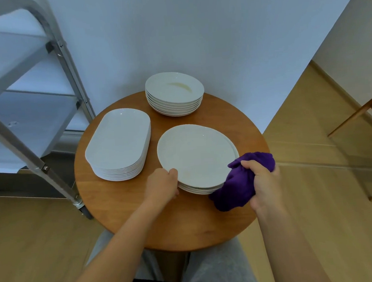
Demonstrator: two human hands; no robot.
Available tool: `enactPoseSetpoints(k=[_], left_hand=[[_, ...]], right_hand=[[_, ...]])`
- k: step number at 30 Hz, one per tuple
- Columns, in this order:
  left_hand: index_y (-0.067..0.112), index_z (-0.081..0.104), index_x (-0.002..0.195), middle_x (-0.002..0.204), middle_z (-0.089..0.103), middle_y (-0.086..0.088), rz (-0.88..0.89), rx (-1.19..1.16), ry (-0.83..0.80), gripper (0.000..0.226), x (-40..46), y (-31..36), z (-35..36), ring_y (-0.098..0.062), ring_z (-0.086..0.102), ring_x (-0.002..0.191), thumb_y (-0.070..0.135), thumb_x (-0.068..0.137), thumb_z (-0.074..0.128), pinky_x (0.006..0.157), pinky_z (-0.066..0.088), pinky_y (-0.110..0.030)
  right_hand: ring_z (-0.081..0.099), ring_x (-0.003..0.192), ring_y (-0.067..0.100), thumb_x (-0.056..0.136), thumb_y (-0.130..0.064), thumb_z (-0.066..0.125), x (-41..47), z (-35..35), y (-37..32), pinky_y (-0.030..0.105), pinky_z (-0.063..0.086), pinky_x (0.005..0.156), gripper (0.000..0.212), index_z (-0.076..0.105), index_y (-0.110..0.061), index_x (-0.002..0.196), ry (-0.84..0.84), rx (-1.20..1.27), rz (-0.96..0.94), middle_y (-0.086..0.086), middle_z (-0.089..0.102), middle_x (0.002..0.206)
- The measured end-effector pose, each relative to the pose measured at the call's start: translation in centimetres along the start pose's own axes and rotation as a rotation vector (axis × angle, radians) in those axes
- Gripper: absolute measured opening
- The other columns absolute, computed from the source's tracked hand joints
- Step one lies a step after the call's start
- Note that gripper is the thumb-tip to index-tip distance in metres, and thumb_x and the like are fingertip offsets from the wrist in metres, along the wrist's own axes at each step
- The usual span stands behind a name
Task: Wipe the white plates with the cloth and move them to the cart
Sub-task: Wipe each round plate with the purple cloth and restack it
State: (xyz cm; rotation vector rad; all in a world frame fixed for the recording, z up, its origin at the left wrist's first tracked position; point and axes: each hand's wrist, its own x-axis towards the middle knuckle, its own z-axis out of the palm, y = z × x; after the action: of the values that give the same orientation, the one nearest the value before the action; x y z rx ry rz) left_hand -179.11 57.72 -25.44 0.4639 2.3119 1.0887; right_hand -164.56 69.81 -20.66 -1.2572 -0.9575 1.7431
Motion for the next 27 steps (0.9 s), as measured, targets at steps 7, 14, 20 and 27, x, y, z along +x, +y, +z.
enactPoseSetpoints(k=[7, 14, 20, 27], left_hand=[[0.014, 0.047, 0.065, 0.063, 0.051, -0.002, 0.027, 0.461, 0.035, 0.038, 0.7, -0.2, 0.5, -0.015, 0.047, 0.055, 0.038, 0.092, 0.035, 0.046, 0.030, -0.025], [0.016, 0.050, 0.076, 0.066, 0.054, 0.004, 0.087, 0.596, 0.050, 0.051, 4.0, 3.3, -2.6, -0.011, 0.055, 0.065, 0.061, 0.092, 0.034, 0.060, 0.042, -0.024], [0.007, 0.059, 0.078, 0.063, 0.059, -0.004, -0.046, 0.004, -0.043, 0.034, 11.3, 9.3, -5.2, -0.013, 0.053, 0.050, 0.032, 0.097, 0.047, 0.046, 0.043, -0.020], [0.004, 0.059, 0.098, 0.071, 0.062, -0.007, -0.165, -0.368, 0.073, 0.036, 18.6, 10.2, -4.8, -0.013, 0.058, 0.057, 0.039, 0.096, 0.049, 0.039, 0.044, -0.020]], right_hand=[[0.065, 0.082, 0.017, 0.071, 0.000, 0.073, 0.6, 1.1, 0.2, 0.024, 0.051, 0.052, 0.043, 0.054, -0.026, 0.100, -0.030, -0.020, 0.001, 0.000, 0.065, 0.093], [0.066, 0.084, 0.020, 0.072, -0.002, 0.073, 1.9, 3.5, -0.7, 0.026, 0.051, 0.055, 0.049, 0.056, -0.021, 0.114, -0.090, -0.044, 0.028, 0.003, 0.067, 0.096], [0.066, 0.081, 0.019, 0.073, -0.003, 0.073, 5.0, 7.8, -1.5, 0.028, 0.051, 0.057, 0.044, 0.053, -0.022, 0.108, -0.207, -0.137, 0.030, 0.002, 0.067, 0.087], [0.064, 0.086, 0.021, 0.072, -0.002, 0.072, 9.0, 11.3, -0.8, 0.032, 0.052, 0.065, 0.049, 0.050, -0.019, 0.112, -0.235, -0.216, 0.038, 0.005, 0.065, 0.095]])
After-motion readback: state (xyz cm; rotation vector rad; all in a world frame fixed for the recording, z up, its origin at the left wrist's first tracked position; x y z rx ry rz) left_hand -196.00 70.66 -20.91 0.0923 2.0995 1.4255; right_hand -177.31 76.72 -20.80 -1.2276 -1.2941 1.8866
